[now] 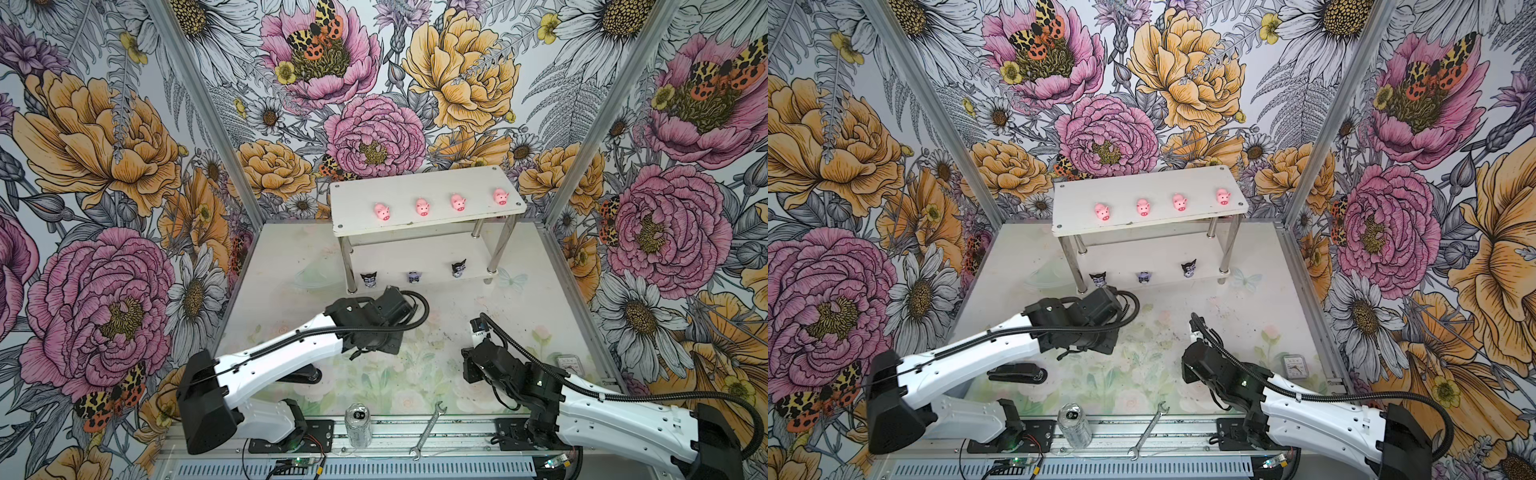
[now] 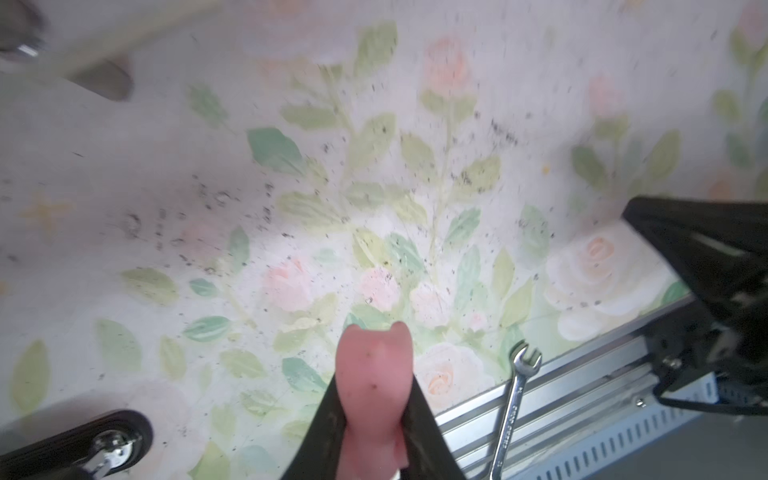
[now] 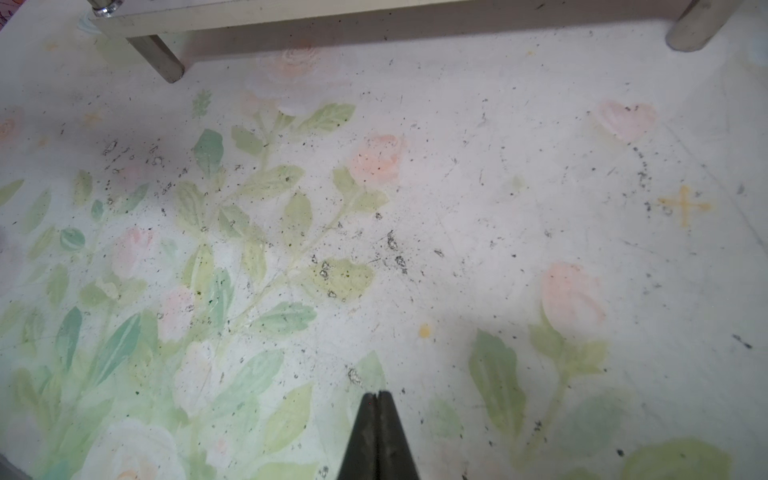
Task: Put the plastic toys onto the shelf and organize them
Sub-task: 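Lift the pink pig with the left gripper up over the shelf top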
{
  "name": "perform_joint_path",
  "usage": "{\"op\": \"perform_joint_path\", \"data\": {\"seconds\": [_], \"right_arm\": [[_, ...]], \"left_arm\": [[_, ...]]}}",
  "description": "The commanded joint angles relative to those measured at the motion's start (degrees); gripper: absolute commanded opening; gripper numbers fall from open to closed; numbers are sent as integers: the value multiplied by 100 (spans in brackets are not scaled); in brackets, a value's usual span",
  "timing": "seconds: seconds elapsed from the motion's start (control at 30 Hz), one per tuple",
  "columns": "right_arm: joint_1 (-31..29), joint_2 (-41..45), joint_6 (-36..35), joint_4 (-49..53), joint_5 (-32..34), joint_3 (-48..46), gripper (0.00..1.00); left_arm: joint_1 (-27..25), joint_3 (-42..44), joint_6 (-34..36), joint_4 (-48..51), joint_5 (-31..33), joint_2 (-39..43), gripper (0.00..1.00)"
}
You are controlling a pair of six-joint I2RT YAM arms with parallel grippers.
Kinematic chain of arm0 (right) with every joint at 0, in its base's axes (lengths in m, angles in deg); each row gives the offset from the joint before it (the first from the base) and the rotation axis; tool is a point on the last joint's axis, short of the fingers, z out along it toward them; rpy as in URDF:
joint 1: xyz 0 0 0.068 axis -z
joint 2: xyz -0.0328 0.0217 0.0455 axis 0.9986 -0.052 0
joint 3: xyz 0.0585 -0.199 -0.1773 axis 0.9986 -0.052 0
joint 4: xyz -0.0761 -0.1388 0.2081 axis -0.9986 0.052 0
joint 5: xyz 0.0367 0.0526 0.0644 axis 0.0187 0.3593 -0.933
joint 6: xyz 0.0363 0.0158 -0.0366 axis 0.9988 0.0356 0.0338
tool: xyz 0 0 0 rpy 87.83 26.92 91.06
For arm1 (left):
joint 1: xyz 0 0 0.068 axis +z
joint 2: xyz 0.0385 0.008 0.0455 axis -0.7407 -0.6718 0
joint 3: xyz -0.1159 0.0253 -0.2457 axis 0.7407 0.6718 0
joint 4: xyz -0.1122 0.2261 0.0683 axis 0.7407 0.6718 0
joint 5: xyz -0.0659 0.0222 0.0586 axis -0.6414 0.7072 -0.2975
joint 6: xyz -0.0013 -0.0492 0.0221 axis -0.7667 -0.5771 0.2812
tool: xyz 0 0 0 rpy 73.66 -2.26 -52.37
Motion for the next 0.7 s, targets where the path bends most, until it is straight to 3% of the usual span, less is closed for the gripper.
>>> {"op": "perform_joint_path", "data": {"seconds": [0.0, 0.13, 0.37, 0.67], "right_arm": [[51, -158, -108, -90, 227, 57, 2], [72, -418, -155, -110, 156, 119, 1], [77, -458, -181, -206, 213, 73, 1], [111, -484, -169, -404, 141, -180, 1]], "left_arm": [[556, -847, 459, 1298, 702, 376, 22], [1227, -2234, 1021, 1793, 970, 157, 24], [1956, -5207, 1905, 2529, 1145, -1369, 24], [2148, -6953, 2074, 2491, 1508, -2694, 25]]}}
